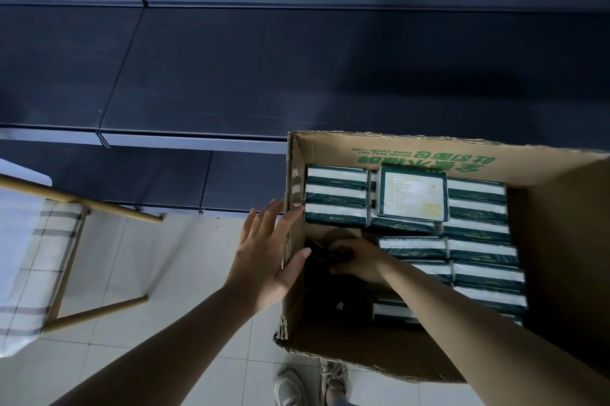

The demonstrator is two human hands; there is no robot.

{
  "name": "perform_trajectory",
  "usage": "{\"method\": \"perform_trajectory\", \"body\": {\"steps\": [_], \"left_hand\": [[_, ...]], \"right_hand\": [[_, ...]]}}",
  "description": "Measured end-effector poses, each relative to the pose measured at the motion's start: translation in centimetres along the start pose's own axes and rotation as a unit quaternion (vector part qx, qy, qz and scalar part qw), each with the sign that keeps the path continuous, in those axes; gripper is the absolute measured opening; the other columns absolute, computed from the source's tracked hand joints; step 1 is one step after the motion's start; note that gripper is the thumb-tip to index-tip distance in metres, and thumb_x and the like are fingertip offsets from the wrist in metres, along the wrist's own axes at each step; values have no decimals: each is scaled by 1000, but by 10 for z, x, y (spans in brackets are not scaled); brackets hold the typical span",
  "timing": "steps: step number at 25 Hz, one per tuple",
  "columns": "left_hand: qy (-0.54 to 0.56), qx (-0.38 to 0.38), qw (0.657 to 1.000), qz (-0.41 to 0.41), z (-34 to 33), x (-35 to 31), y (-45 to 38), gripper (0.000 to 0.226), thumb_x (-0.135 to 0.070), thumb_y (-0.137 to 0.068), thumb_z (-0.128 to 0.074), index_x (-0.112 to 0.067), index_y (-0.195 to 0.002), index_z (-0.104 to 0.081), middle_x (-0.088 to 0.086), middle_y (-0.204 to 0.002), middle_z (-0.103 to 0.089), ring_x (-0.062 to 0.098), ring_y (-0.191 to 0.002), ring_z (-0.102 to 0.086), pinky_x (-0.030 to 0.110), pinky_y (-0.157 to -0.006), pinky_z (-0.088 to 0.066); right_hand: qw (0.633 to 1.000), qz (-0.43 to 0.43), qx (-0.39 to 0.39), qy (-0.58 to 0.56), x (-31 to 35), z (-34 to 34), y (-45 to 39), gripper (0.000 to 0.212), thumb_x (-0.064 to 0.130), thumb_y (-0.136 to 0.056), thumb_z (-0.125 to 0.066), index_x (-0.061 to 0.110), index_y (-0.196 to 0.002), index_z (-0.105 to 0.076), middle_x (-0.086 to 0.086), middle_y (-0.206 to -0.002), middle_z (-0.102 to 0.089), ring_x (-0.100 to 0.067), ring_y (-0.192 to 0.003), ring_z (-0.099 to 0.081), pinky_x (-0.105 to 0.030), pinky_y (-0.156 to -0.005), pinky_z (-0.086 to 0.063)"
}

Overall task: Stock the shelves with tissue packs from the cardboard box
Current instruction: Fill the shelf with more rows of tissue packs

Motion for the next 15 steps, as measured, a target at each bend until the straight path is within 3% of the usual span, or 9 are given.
{"method": "perform_trajectory", "body": {"steps": [4, 8, 11, 15], "left_hand": [[-17, -3, 1000, 1, -1, 1, 1, 54, -55, -89, -35, -27, -135, -31, 9, -143, -44, 31, -136, -35, 51, -113, -20], [-28, -7, 1000, -4, -1, 1, 1, 54, -56, -90, -33, -24, -134, -33, 10, -141, -46, 32, -134, -38, 54, -112, -24], [-45, -9, 999, -11, 0, 1, 1, 56, -58, -90, -31, -23, -135, -33, 11, -140, -47, 32, -134, -38, 55, -111, -25], [-109, -14, 994, -7, 5, -3, 1, 65, -64, -88, -28, -24, -140, -32, 12, -143, -43, 33, -136, -34, 51, -113, -19]], "right_hand": [[998, 32, -20, -41, 0, -2, 10, 38, 8, -84, -66, 17, -119, -58, 6, -120, -51, -10, -111, -48, -2, -71, -38], [993, 56, -52, -94, 3, -5, 17, 35, -3, -81, -66, 11, -112, -60, -4, -118, -57, -13, -105, -54, -2, -70, -43], [988, 68, -87, -107, 7, 1, 30, 35, 1, -81, -67, 19, -110, -60, -1, -112, -59, -16, -103, -58, -8, -69, -46], [981, 83, -142, -106, 15, 20, 68, 36, 6, -82, -69, 25, -110, -58, 2, -105, -62, -14, -96, -61, -25, -80, -50]]}}
Point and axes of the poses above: each hand's wrist, its own y-axis away from the middle knuckle, its own z-axis out of the back of the hand, x = y × z, the point moved 4 cm from there along -y, towards the middle knuckle
